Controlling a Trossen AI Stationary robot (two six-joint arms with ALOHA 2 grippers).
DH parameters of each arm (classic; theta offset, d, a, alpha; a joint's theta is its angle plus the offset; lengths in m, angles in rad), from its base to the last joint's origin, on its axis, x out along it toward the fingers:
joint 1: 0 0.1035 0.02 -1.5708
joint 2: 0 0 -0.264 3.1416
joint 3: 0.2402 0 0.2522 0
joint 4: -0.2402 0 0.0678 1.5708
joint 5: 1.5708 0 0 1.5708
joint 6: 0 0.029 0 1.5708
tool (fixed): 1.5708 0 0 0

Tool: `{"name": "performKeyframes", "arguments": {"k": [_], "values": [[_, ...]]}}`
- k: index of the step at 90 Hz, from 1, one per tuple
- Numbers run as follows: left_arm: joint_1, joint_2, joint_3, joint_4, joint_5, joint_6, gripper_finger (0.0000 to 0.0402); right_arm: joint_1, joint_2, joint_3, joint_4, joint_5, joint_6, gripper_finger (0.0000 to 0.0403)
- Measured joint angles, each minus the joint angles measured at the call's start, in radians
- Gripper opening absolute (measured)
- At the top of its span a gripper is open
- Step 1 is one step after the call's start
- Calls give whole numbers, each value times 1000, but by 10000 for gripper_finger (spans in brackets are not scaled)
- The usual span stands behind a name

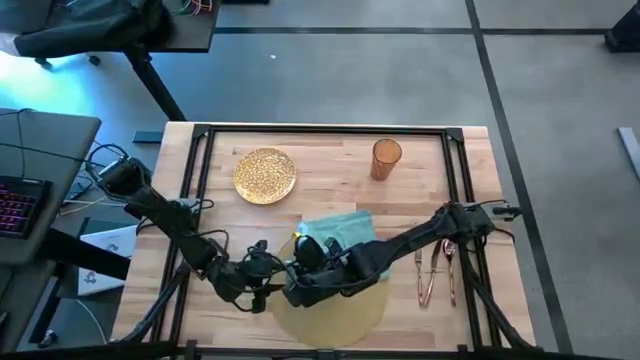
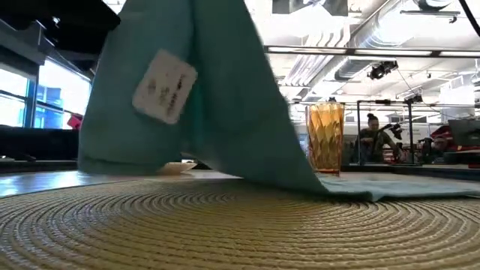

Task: Set table place
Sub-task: Fold the blue napkin

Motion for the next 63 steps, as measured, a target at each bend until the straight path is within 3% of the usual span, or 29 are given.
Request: {"name": "performKeyframes", "arguments": {"k": [18,33,43,52,63], "values": [[7,66,1,-3,-42,-157,175,0,-19,0,-2,3,1,0],[30,107,2,40,-31,-182,144,0,-46,0,-11,49,0,0],[50,116,2,37,-10,-204,106,0,-48,0,-29,50,0,0],[58,92,4,18,-9,-233,42,7,-54,0,-35,50,-2,0],[58,25,68,-159,-22,-234,6,23,-78,0,-53,48,-21,0]]}}
